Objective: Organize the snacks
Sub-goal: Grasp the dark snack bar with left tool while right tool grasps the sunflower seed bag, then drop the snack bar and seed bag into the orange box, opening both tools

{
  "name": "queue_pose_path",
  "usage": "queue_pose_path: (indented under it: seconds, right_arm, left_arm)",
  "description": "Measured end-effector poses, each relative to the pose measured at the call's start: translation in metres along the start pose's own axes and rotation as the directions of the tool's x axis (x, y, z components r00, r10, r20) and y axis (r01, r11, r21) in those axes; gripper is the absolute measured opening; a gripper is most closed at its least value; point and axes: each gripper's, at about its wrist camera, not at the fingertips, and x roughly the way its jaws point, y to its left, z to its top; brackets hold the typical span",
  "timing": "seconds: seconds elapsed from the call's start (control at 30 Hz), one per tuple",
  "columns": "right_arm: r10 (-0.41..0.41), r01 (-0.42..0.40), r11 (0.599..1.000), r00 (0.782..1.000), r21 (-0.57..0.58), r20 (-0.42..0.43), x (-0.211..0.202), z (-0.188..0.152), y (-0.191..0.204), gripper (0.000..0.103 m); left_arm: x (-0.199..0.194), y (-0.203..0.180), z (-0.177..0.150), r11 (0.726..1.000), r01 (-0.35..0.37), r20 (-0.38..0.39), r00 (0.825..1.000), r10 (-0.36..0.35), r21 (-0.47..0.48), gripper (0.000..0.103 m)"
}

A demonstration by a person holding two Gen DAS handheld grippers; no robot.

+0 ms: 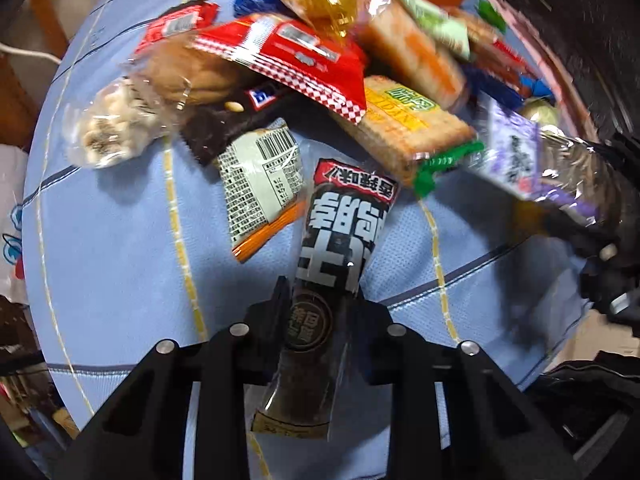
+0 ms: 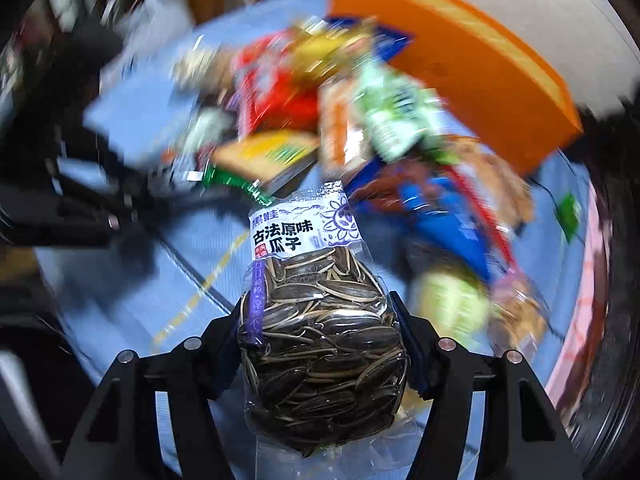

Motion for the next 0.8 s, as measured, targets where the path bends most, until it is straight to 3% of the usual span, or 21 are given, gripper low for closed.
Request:
queue_pose_path:
  seconds: [0.1,0.3,0.63,0.8]
  right_arm:
    - [0.081,-0.082,0.995,0.996,0.060,0.023,-0.017,-0.001,-0.013,0.066]
    - [0.231,-0.242,0.961,0.969,0.138,0.091,-0.042,0.002,-0.027,0.065]
    - [0.248,-0.289,0.943,0.941,0.166,0.229,-0.087,0.033,-0.051,0.065]
    - [0.189,-0.257,0.948,0.929,0.187,0.319,-0.098,0.068,-0.077,0.065]
  left_arm:
    - [-0.021,0.002,0.000,1.000,0.029,0.034,0.999,-0.029,0.001,0.028]
    - [-0.060,-0.006,0.009,0.996,0.070,0.088,0.993,-0.074,0.047,0.028]
    - [-0.091,-0.022,0.026,0.993,0.099,0.184,0.977,-0.109,0.066,0.029]
    - [-0.104,-0.015,0.069,0.995,0.090,0.238,0.966,-0.100,0.052,0.029]
